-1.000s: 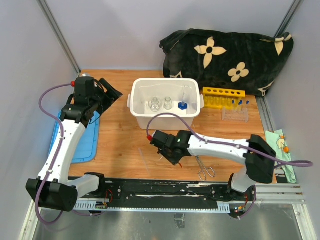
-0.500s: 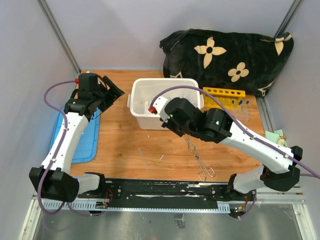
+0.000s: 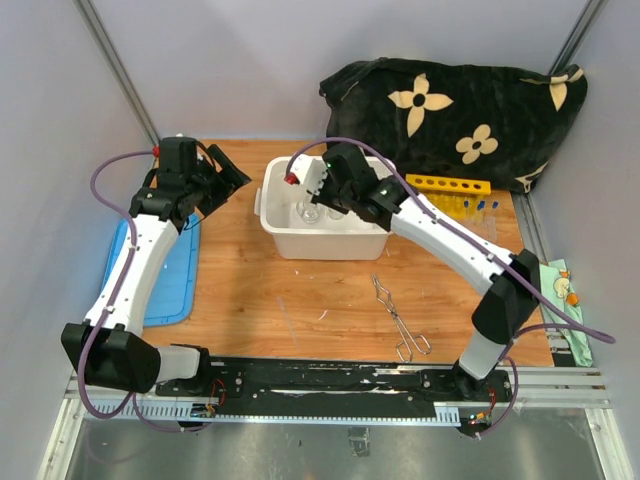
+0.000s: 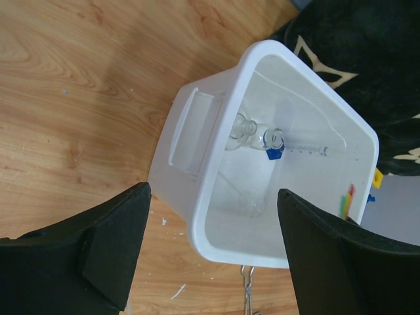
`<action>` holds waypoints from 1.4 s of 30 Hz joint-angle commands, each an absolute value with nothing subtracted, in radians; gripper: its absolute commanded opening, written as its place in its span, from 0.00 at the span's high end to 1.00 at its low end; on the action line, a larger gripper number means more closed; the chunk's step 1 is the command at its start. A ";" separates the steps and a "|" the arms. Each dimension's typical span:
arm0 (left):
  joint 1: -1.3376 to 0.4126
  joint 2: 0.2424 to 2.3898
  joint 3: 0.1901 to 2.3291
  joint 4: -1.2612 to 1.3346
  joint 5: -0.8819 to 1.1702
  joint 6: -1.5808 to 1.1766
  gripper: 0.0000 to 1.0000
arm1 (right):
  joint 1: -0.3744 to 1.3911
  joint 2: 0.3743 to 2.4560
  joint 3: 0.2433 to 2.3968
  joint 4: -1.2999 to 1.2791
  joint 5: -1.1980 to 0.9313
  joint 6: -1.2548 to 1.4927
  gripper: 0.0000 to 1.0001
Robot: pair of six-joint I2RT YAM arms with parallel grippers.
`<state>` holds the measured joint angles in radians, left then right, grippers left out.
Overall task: Organize the chemistry lab equipment
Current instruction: Place the chemistry item in the storage box.
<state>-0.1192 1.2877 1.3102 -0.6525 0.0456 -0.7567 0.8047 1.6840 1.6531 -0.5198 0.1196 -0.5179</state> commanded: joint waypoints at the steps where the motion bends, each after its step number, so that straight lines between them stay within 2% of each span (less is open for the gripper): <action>1: -0.110 1.296 1.344 -0.643 0.033 -0.737 0.18 | 0.767 1.781 1.687 -0.445 -0.014 -0.659 0.99; 8: -0.110 1.298 1.318 -0.635 0.018 -0.745 0.18 | 0.693 1.910 1.739 -0.508 -0.163 -0.632 0.99; 19: -0.110 1.308 1.320 -0.638 -0.028 -0.746 0.18 | 0.643 1.953 1.669 -0.549 -0.283 -0.534 0.99; 42: -0.095 1.322 1.348 -0.686 -0.060 -0.696 0.17 | 0.641 2.102 1.767 -0.641 -0.282 -0.469 0.98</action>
<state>-0.1081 1.3251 1.3182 -0.6834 -0.0360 -0.7162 0.6495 2.0827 1.7157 -0.6144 -0.2794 -0.4915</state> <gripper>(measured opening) 0.824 0.067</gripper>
